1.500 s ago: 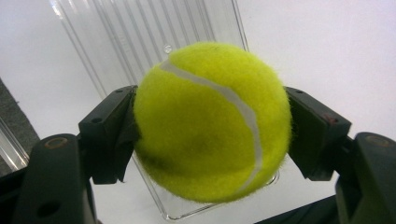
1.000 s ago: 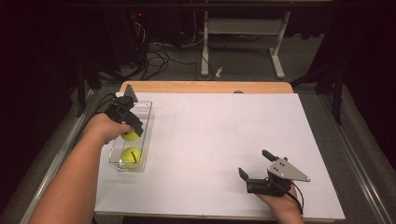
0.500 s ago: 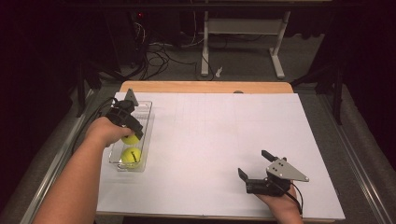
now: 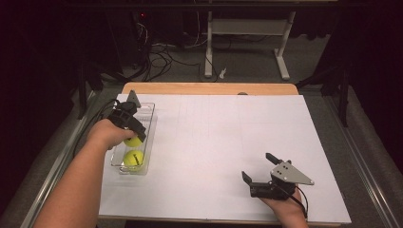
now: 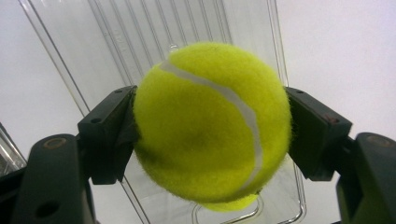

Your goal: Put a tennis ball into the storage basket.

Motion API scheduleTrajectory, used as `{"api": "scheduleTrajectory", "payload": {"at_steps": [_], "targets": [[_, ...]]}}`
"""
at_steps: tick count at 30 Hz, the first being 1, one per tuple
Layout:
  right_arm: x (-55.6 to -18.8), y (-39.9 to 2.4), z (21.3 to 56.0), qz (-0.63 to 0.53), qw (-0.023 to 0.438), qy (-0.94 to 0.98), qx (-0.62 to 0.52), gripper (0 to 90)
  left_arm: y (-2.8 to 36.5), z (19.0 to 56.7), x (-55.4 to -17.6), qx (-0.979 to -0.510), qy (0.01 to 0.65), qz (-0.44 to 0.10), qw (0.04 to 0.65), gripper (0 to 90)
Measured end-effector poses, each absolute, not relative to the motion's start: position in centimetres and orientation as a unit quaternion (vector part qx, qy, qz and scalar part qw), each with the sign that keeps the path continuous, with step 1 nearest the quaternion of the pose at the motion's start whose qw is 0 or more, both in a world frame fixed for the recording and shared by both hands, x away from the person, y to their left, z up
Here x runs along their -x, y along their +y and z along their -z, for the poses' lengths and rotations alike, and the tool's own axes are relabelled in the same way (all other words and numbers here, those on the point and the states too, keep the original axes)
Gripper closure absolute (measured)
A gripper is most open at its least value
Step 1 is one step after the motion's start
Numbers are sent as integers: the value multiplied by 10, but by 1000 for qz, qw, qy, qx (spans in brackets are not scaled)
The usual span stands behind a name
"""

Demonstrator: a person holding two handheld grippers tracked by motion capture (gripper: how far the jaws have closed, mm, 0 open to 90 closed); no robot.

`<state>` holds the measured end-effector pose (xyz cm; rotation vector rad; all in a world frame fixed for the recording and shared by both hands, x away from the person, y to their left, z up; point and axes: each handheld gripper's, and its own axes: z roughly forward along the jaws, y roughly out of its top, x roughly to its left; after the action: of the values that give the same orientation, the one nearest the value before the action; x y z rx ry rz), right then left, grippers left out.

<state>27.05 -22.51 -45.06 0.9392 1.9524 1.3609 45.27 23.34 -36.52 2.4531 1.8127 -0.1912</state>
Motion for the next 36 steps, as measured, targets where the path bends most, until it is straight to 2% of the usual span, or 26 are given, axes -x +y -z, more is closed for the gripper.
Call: {"api": "scheduleTrajectory", "payload": {"at_steps": [5, 9, 10, 26, 36], "targets": [[-271, -224, 451, -510, 287, 731, -351, 3, 234, 363, -451, -804, 589, 63, 50, 255], [-271, -224, 451, -510, 287, 731, -350, 3, 232, 346, -448, -808, 581, 53, 84, 17], [-271, -223, 451, -510, 288, 731, -350, 3, 231, 343, -447, -810, 579, 50, 85, 8], [-270, -223, 450, -511, 291, 731, -346, 3, 229, 337, -439, -812, 577, 47, 69, 8], [-270, -223, 450, -510, 291, 731, -347, 3, 226, 346, -436, -813, 576, 54, 66, 7]]}}
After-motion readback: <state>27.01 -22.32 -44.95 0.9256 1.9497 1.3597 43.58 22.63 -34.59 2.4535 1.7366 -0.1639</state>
